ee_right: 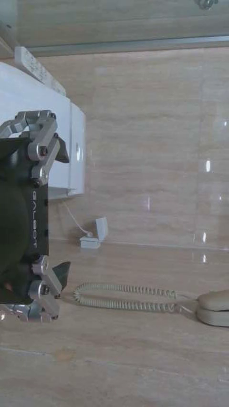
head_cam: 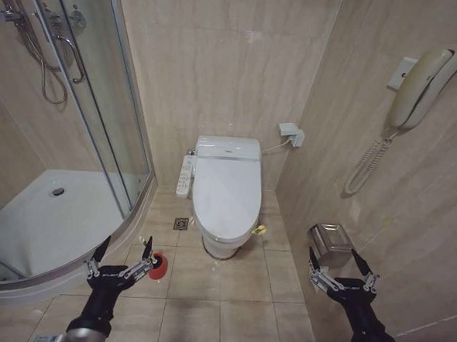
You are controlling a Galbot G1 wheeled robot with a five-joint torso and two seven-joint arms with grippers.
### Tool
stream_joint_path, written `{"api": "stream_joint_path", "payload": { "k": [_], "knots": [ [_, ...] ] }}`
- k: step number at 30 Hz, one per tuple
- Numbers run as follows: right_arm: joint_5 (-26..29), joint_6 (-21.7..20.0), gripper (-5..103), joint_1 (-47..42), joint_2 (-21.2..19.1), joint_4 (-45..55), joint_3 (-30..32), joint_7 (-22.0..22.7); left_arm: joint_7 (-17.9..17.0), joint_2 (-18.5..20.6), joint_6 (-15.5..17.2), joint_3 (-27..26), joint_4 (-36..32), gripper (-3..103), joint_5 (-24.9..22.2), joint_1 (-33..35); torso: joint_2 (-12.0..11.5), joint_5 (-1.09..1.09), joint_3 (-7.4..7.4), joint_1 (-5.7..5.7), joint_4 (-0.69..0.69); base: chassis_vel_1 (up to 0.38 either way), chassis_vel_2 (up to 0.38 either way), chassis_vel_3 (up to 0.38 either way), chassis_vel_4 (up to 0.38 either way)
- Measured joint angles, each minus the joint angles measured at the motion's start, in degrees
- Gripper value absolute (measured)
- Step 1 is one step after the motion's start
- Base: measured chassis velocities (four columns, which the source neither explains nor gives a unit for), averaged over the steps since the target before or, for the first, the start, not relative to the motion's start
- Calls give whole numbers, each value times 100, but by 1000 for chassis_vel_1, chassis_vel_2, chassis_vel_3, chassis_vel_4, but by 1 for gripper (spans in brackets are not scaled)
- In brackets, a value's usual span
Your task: Open the toilet lid, clean the toilet bowl with a toilet brush, close the toilet lid, and flush.
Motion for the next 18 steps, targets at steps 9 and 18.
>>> {"api": "stream_joint_path", "payload": {
  "k": [9,18],
  "knots": [
    [0,0,100,0,0,0,0,0,-80,27,-59,-1,27,100,-4,163,0,0,0,0,0,0,0,0,0],
    [0,0,100,0,0,0,0,0,-71,117,-34,-46,83,100,125,162,0,0,0,0,0,0,0,0,0]
  ]
}}
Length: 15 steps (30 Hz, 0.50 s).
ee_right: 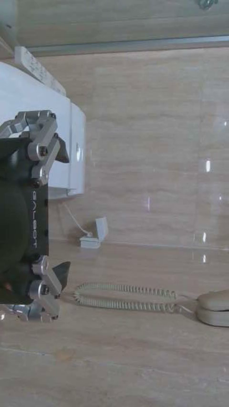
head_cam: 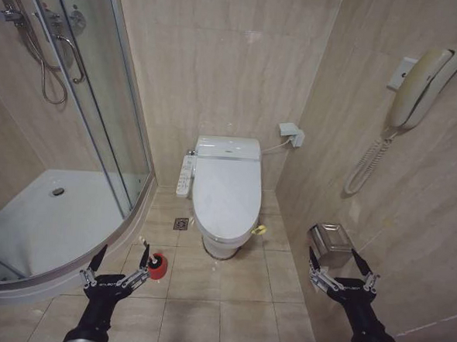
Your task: Open the toilet lid, clean the toilet bowl with a toilet brush, close the toilet lid, and flush.
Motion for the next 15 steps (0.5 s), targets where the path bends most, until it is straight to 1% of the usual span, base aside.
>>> {"api": "stream_joint_path", "payload": {
  "k": [15],
  "knots": [
    [0,0,100,0,0,0,0,0,7,18,53,-13,-13,100,26,-9,0,0,0,0,0,0,0,0,0]
  ]
}}
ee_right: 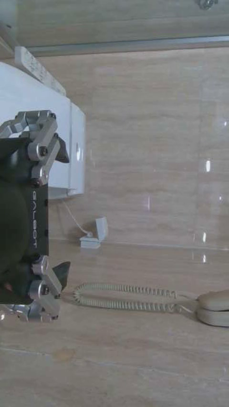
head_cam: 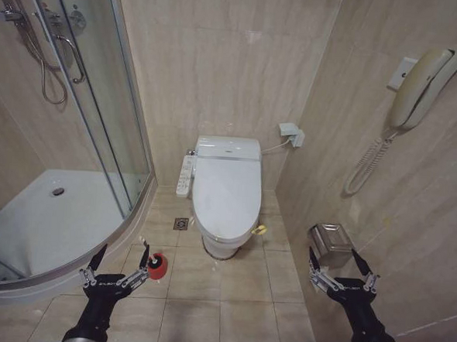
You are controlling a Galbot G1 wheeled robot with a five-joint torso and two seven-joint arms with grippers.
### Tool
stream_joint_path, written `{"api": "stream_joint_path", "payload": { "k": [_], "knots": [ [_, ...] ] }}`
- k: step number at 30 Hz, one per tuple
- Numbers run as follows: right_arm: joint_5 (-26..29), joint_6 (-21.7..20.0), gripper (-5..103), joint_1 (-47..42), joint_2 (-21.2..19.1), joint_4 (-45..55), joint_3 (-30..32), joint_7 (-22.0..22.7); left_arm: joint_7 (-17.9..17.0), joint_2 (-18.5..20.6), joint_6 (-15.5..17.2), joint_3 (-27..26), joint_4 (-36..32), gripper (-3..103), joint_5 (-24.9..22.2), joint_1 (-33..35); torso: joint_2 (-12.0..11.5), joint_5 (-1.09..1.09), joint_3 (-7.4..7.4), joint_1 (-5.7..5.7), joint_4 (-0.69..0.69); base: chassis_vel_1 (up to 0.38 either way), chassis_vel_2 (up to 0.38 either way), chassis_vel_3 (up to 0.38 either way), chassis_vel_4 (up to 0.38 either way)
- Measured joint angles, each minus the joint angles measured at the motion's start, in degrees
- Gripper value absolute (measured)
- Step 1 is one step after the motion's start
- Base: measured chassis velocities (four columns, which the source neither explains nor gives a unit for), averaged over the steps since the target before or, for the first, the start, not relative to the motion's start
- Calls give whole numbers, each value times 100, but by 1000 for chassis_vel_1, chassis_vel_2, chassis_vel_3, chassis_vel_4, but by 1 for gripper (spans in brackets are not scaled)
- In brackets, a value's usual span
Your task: Open the toilet lid, clean the toilet bowl with a toilet brush, close the toilet lid, and flush.
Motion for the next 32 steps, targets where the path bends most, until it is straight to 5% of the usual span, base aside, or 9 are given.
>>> {"api": "stream_joint_path", "payload": {
  "k": [32],
  "knots": [
    [0,0,100,0,0,0,0,0,6,0,6,0,-2,100,-6,-4,0,0,0,0,0,0,0,0,0]
  ]
}}
